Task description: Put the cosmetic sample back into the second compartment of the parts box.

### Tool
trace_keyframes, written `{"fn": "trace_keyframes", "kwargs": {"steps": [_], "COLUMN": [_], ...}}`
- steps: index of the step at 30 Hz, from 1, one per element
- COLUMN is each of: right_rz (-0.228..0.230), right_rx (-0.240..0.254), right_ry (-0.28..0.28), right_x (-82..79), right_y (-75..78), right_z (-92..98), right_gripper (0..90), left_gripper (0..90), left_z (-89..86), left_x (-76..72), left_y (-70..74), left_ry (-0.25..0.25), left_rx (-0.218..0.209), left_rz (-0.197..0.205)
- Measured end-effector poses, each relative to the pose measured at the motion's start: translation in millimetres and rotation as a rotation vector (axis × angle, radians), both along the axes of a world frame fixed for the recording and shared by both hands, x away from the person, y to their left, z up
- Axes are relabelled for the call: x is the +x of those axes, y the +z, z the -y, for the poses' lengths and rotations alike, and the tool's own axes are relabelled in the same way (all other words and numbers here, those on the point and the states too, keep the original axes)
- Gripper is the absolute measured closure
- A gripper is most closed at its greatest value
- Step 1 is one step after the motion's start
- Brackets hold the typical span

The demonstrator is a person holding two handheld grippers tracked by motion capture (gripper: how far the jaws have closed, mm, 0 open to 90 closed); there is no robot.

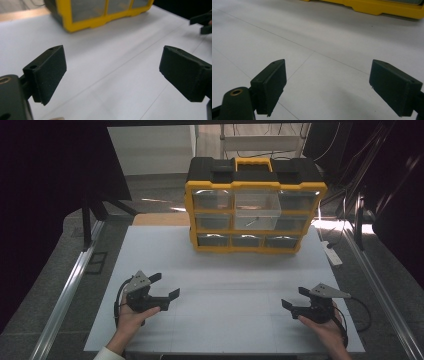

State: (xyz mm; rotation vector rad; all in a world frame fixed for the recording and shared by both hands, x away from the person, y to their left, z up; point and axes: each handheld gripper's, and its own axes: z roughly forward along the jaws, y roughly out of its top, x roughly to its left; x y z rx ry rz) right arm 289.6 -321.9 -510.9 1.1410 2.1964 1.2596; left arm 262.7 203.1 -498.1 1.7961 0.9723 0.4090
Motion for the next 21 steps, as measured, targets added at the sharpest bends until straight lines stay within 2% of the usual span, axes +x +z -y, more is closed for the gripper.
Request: {"fn": "trace_keyframes", "kwargs": {"steps": [3, 9, 13, 21], "right_rz": [-0.001, 0.005, 0.007, 0.005], "right_rx": [-0.006, -0.008, 0.001, 0.014], "right_ry": [0.003, 0.007, 0.006, 0.002], "right_x": [1.0, 0.9, 2.3, 0.7], "right_y": [-0.3, 0.8, 0.8, 1.4], "right_z": [-1.3, -0.8, -0.6, 0.1], "right_gripper": [14.5, 14.5, 14.5, 14.4], "left_gripper": [7.5, 7.5, 7.6, 7.7], "left_z": [-6.1, -10.6, -11.6, -12.6], "left_x": [-0.4, -2.0, -2.6, -3.6], "left_y": [-7.3, -13.2, -18.2, -16.3], "left_ry": [0.015, 0.026, 0.025, 0.023], "left_rx": [0.019, 0.007, 0.020, 0.014], "left_rz": [-0.001, -0.012, -0.028, -0.022]}}
